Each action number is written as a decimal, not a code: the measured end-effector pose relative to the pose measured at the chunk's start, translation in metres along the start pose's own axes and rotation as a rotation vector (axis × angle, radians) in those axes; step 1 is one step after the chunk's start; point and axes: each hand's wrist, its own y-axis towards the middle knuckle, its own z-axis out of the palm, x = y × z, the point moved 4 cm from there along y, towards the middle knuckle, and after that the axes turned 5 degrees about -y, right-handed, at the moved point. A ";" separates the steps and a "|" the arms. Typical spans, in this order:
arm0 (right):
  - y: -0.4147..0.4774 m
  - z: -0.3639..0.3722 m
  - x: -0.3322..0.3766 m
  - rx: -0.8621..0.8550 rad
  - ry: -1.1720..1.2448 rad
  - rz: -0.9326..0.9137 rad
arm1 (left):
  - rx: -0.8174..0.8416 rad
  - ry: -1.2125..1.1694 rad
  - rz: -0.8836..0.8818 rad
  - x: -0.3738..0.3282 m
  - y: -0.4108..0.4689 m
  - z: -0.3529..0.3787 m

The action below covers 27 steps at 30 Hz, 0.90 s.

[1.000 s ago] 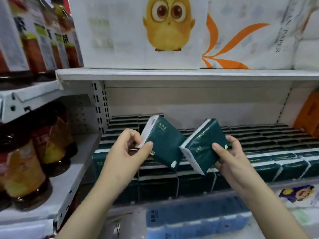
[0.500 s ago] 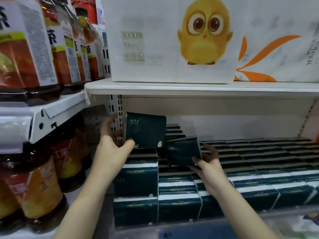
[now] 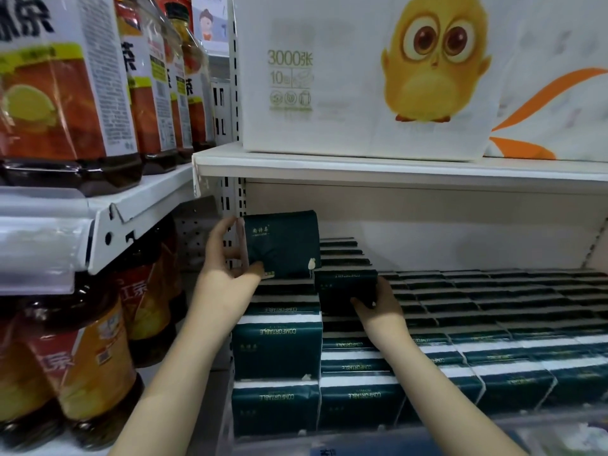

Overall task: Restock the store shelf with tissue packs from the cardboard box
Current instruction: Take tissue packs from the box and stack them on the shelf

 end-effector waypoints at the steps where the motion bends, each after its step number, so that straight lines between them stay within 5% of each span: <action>1: 0.001 0.001 0.000 0.003 -0.040 -0.001 | 0.008 0.000 -0.007 0.001 0.000 0.001; 9: 0.006 -0.004 0.002 0.077 -0.062 0.020 | 0.063 -0.022 -0.026 -0.001 -0.004 0.007; 15: -0.014 -0.031 0.042 -0.183 0.148 -0.163 | 0.093 -0.031 -0.021 -0.002 -0.003 0.008; 27: -0.027 -0.011 0.084 0.205 0.388 -0.185 | 0.191 0.027 0.102 -0.001 -0.006 0.011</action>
